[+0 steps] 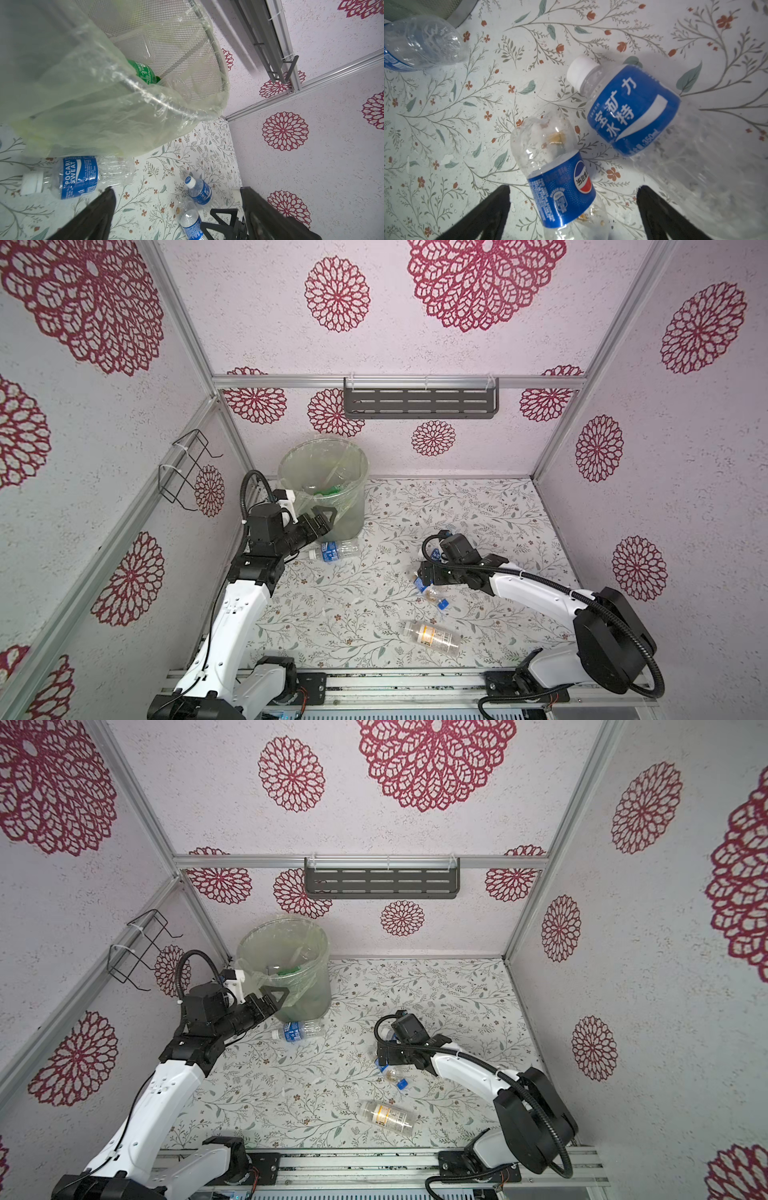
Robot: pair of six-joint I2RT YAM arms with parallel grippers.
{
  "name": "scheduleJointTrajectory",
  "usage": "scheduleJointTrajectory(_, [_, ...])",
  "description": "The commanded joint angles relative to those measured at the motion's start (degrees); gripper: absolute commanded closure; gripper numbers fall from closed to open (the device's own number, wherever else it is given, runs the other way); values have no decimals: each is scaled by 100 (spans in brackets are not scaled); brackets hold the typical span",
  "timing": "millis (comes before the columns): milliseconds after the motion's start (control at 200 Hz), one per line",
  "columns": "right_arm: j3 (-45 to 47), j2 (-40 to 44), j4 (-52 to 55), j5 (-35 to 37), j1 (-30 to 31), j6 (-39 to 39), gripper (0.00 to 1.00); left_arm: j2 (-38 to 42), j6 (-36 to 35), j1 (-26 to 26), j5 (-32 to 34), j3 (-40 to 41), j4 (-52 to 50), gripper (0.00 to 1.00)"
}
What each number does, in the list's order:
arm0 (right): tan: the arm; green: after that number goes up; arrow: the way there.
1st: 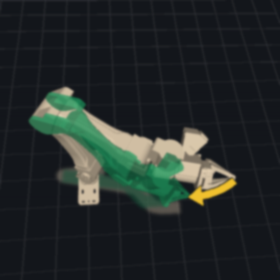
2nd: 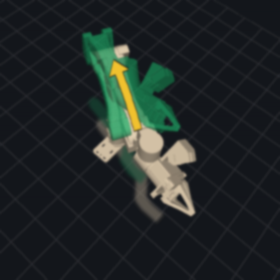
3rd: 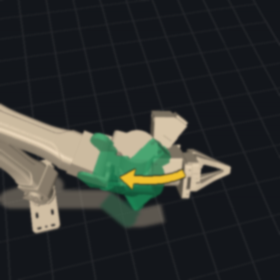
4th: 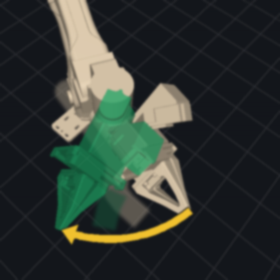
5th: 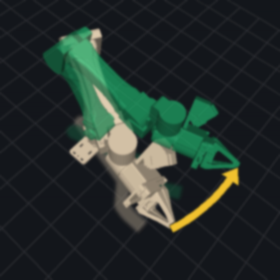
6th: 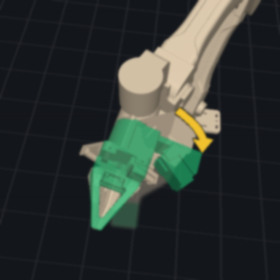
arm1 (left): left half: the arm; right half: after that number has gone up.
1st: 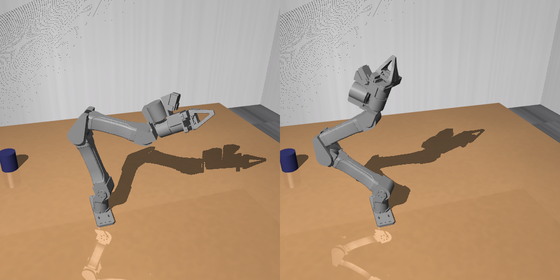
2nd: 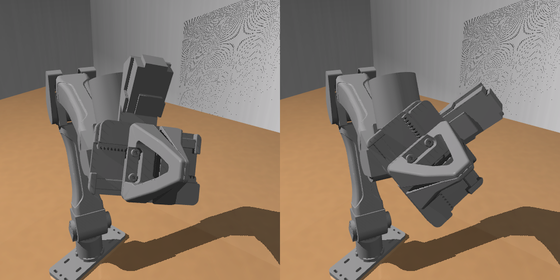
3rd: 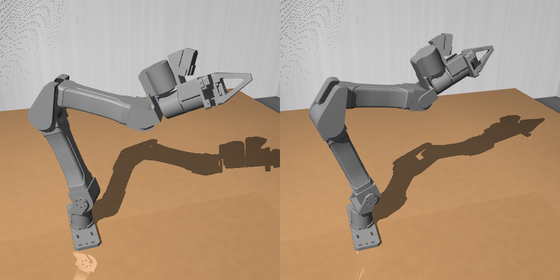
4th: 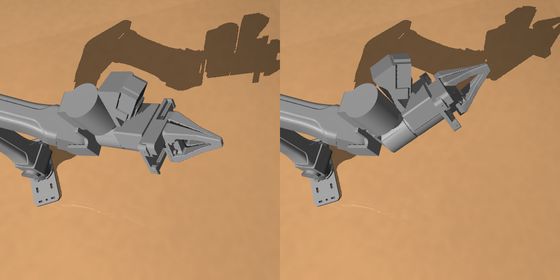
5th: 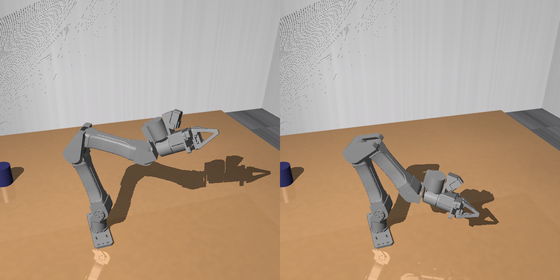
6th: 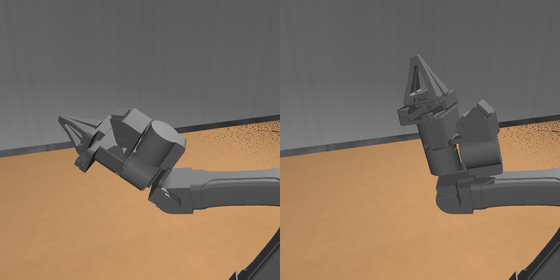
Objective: Throw the plastic bottles in the bin
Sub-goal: Pick up the plastic bottle from the center of the table.
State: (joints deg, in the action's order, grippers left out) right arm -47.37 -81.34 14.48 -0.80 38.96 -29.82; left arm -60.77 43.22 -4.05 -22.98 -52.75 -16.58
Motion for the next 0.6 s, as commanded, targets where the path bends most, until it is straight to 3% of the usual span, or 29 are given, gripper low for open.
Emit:
scheduleJointTrajectory(0, [-8,141,-160,-96,88,-86,4,13,-38,-34,57,28,108,3])
scheduleJointTrajectory(245, [26,-20,-227,-48,259,-76,7,-2,-49,-32,79,11,76,3])
scheduleJointTrajectory(440, [-101,-236,-74,92,392,45,22,-45,-66,-33,158,54,54,3])
scheduleJointTrajectory(595, [-87,-291,-86,147,428,21,24,-66,-59,-32,140,63,67,3])
